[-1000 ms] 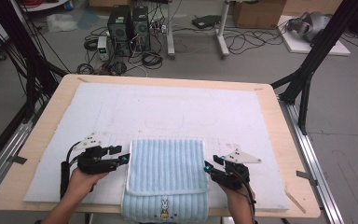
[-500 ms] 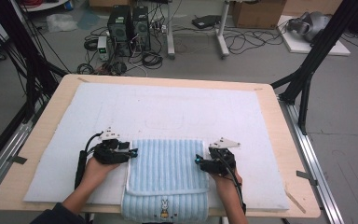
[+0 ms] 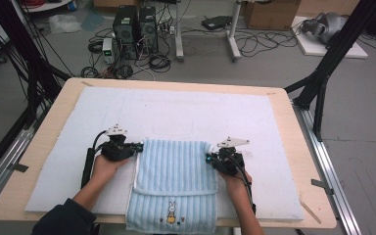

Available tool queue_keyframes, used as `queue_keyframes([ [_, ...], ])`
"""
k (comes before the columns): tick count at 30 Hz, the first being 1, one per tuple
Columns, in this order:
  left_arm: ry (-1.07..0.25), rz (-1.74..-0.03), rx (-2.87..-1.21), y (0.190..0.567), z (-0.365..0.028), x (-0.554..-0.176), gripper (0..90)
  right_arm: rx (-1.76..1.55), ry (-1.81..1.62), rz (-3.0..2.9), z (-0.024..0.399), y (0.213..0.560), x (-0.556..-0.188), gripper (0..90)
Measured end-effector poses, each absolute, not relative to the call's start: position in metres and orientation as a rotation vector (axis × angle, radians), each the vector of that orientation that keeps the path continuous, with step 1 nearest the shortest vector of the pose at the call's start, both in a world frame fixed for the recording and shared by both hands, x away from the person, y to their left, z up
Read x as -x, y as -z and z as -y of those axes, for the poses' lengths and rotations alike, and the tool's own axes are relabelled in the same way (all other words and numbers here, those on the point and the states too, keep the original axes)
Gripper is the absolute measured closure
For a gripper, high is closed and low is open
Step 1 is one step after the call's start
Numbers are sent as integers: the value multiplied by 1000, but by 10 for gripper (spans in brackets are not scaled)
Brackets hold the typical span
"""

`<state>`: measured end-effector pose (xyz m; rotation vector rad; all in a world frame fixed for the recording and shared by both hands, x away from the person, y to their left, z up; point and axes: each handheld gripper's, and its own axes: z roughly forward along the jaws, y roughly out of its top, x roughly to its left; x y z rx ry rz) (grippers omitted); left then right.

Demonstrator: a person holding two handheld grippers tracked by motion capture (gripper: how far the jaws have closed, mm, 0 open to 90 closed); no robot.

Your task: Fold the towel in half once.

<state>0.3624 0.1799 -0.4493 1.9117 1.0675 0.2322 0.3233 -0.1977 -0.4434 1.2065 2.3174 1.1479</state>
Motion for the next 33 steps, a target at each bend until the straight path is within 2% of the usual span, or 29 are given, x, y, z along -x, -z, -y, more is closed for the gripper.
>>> queue_keyframes([
  [15, -277, -1084, -1866, 441, -174, -424, 858, -1234, -1140, -2197, 199, 438, -390, 836],
  [29, -299, -1045, -1850, 431, -173, -456, 852, -1293, -1127, -2116, 195, 435, -418, 834],
  [31, -289, -1049, -1842, 430, -173, -455, 808, -1299, -1114, -2116, 195, 436, -420, 818],
  [32, -289, -1049, -1842, 430, -173, -455, 744, -1299, -1114, -2116, 195, 436, -420, 818],
  [33, -265, -1080, -1820, 429, -176, -455, 660, -1303, -1108, -2110, 195, 436, -420, 751],
])
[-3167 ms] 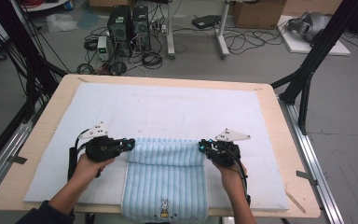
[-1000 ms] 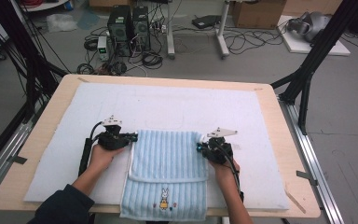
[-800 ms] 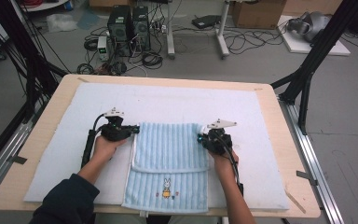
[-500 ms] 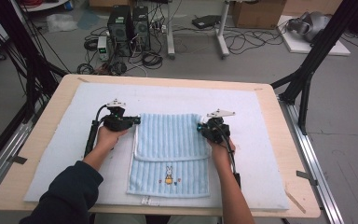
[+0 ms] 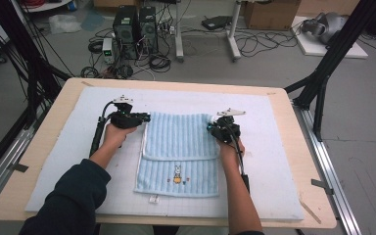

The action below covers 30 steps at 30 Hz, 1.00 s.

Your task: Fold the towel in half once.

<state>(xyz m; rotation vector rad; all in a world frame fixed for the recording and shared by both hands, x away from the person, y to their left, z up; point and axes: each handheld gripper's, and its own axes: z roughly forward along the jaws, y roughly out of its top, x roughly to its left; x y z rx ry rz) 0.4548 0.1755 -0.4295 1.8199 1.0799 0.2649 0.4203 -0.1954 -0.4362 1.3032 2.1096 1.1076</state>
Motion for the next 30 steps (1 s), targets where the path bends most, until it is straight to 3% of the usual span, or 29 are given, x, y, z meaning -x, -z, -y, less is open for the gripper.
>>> queue_keyframes([
  [1, -265, -1080, -1820, 429, -176, -455, 589, -1303, -1108, -2110, 195, 436, -420, 751],
  [2, -250, -1103, -1809, 429, -177, -453, 514, -1327, -1106, -2099, 197, 435, -419, 665],
  [3, -250, -1103, -1809, 429, -177, -453, 469, -1327, -1106, -2099, 197, 435, -419, 665],
  [8, -220, -1064, -1832, 424, -180, -443, 370, -1341, -1133, -2056, 205, 427, -413, 506],
  [17, -244, -958, -1855, 424, -178, -415, 348, -1356, -1153, -2071, 216, 422, -396, 376],
  [30, -244, -928, -1845, 438, -189, -369, 348, -1250, -1189, -2124, 215, 421, -359, 341],
])
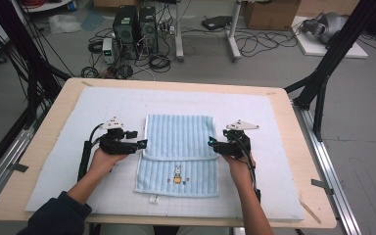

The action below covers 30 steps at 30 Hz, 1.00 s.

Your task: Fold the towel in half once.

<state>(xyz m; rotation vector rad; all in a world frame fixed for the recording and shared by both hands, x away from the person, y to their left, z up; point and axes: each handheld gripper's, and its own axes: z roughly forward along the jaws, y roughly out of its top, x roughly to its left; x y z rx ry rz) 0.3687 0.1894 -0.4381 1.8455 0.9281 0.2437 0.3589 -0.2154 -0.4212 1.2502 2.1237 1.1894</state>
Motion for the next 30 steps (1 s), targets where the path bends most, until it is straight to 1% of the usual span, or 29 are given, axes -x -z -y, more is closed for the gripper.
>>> queue_keyframes([
  [7, -225, -945, -1825, 441, -193, -360, 358, -1227, -1155, -2142, 220, 426, -341, 323],
  [9, -217, -932, -1839, 445, -193, -354, 383, -1221, -1158, -2142, 223, 429, -336, 319],
  [12, -211, -926, -1859, 446, -191, -350, 388, -1241, -1158, -2141, 226, 436, -327, 317],
  [19, -216, -915, -1877, 448, -184, -344, 401, -1239, -1169, -2138, 228, 435, -322, 313],
  [24, -245, -897, -1940, 450, -176, -341, 424, -1236, -1170, -2142, 229, 437, -321, 310],
  [26, -264, -896, -1956, 450, -174, -341, 445, -1243, -1168, -2141, 229, 437, -321, 309],
  [29, -315, -845, -2023, 450, -168, -338, 562, -1253, -1169, -2135, 230, 437, -321, 308],
  [30, -330, -834, -2034, 450, -166, -337, 582, -1253, -1168, -2136, 231, 438, -321, 307],
])
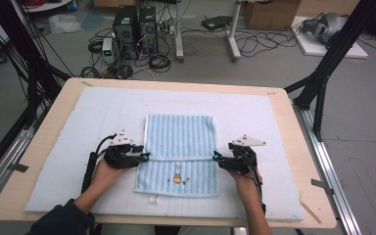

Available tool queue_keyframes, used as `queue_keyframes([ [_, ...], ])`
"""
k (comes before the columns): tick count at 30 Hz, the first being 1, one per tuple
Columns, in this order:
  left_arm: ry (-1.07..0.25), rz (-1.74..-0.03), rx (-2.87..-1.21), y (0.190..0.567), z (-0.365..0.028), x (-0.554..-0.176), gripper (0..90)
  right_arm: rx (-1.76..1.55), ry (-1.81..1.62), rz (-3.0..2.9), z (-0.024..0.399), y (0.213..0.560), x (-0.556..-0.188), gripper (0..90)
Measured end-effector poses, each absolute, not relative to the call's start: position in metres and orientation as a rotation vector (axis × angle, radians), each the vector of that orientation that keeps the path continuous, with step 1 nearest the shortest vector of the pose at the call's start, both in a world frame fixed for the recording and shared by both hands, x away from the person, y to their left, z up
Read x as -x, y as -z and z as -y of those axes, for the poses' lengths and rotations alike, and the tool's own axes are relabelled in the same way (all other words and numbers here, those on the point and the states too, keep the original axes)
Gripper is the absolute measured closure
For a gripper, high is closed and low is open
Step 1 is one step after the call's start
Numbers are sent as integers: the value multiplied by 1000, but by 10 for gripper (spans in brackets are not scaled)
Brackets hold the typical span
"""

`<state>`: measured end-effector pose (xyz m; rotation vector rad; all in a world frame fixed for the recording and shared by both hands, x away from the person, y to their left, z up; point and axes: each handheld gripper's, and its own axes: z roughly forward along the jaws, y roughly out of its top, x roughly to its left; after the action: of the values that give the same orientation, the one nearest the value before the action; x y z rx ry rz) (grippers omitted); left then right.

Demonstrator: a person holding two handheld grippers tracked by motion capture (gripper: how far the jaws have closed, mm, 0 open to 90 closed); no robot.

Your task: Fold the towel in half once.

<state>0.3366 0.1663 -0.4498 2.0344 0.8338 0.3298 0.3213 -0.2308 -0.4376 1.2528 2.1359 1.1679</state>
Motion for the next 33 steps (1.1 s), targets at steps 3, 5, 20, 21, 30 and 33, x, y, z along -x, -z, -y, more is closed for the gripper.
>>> queue_keyframes([
  [3, -344, -817, -2044, 450, -164, -335, 637, -1252, -1169, -2135, 232, 438, -322, 307],
  [5, -344, -809, -2051, 450, -164, -335, 687, -1255, -1169, -2132, 232, 438, -322, 307],
  [20, -338, -779, -1933, 438, -172, -332, 821, -1169, -1189, -2230, 224, 437, -320, 466],
  [21, -338, -779, -1932, 438, -173, -331, 822, -1156, -1168, -2250, 220, 439, -320, 479],
  [30, -333, -789, -1903, 437, -178, -329, 829, -1121, -1038, -2299, 211, 441, -323, 782],
  [33, -335, -789, -1894, 436, -180, -328, 830, -1111, -1040, -2292, 210, 439, -323, 783],
])
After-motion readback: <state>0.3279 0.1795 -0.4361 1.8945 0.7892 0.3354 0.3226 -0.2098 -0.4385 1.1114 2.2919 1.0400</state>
